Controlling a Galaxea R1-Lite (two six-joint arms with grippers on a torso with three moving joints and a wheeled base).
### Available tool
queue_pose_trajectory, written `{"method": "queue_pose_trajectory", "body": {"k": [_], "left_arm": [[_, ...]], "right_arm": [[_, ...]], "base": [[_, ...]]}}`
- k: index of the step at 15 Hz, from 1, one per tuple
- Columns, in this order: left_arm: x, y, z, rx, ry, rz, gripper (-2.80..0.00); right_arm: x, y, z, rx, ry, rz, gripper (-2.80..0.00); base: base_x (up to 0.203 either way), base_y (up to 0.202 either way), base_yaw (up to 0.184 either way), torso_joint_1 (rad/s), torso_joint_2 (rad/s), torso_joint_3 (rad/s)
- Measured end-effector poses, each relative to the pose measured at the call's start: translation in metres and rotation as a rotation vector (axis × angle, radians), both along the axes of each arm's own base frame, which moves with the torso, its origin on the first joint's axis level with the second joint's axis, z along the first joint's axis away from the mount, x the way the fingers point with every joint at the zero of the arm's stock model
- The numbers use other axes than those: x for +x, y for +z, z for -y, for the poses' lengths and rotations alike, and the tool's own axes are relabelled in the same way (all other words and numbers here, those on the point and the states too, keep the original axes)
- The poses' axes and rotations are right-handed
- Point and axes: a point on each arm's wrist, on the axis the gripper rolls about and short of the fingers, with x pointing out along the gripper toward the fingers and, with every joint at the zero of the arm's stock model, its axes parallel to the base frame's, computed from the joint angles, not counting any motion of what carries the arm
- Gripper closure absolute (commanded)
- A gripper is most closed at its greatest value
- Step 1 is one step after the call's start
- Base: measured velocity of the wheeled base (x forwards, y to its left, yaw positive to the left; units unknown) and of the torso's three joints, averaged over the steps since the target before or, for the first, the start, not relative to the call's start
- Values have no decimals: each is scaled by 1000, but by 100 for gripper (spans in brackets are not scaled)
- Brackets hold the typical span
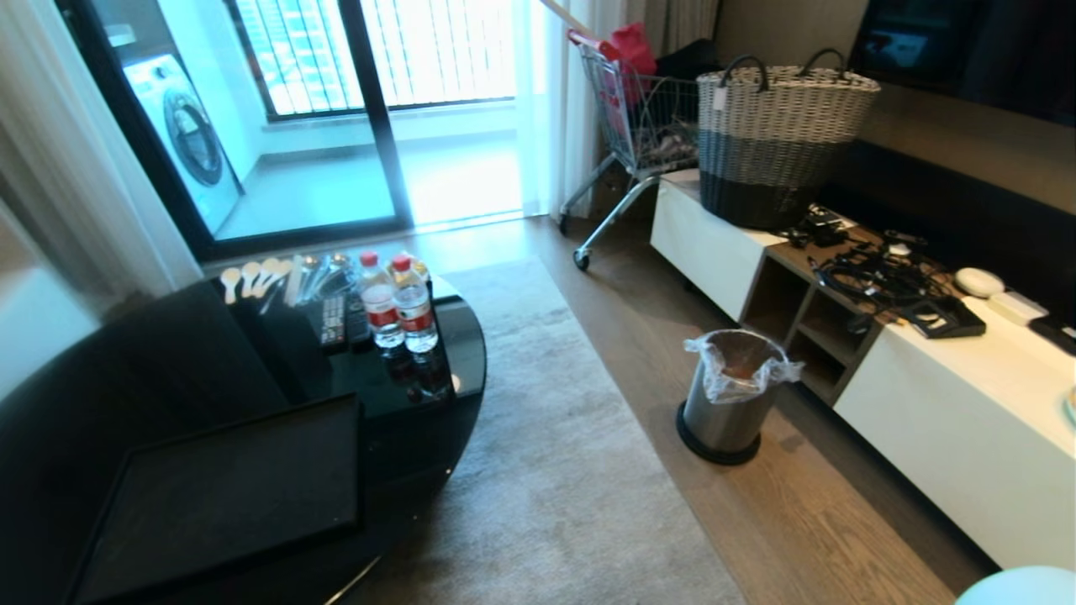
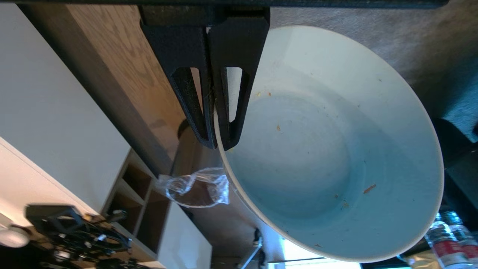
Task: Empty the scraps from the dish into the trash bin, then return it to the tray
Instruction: Put the bowl back to the table
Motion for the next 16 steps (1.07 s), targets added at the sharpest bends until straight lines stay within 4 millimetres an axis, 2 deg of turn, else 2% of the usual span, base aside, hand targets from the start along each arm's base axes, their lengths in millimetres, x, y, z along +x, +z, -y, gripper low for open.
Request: {"method": "queue_pose_trajectory", "body": {"k": [16], "left_arm": [[0,0,0,0,0,0,0]], "right_arm": [[0,0,0,0,-1,0,0]], "base": [[-1,-8,160,2,2,2]]}}
